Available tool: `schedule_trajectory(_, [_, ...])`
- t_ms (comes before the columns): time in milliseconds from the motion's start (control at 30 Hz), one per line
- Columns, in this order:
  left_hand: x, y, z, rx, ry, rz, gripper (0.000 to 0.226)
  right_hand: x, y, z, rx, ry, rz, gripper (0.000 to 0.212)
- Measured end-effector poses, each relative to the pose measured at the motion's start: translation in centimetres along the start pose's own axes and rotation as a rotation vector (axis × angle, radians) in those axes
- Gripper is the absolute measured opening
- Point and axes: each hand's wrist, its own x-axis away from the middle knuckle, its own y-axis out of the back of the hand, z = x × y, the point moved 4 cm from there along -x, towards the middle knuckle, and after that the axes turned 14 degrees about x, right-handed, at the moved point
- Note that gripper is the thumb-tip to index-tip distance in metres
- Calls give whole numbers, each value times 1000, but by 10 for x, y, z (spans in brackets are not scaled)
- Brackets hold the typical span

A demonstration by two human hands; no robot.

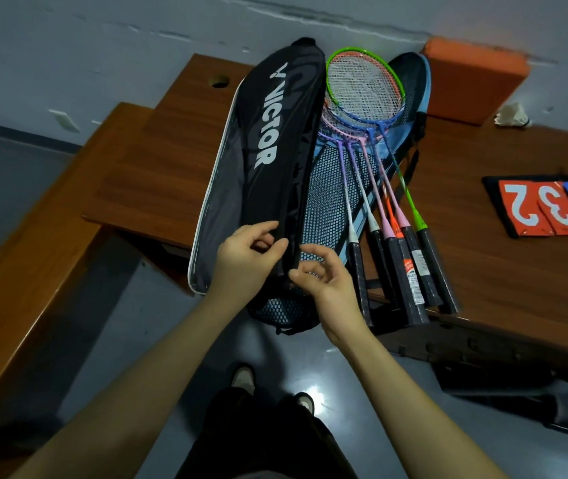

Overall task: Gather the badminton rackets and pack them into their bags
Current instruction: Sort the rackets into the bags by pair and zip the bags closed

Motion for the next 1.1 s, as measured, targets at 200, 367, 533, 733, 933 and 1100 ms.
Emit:
schedule_trajectory(200, [4,-16,27,-382,-79,259,34,0,22,-7,37,-91,-88,35])
schedule_trajectory(367, [0,-42,38,-697,-88,506,46,-8,55,-16,464,-2,-250,25])
schedule_trajectory(533, [-19,-68,40,-780,-82,575,47,-22,74,-27,975,-4,-204,36])
schedule_trajectory(733, [-80,-70,38,-673,-51,521,44,-77,67,-16,1027,29,-250,38])
schedule_trajectory(933, [-191,-58,27,-653,-255,516,41,-185,43,21,1219,46,-388,39])
schedule_trajectory(1100, [-276,-61,26,-675,-341,558,40,-261,24,38,1420,-50,-487,45])
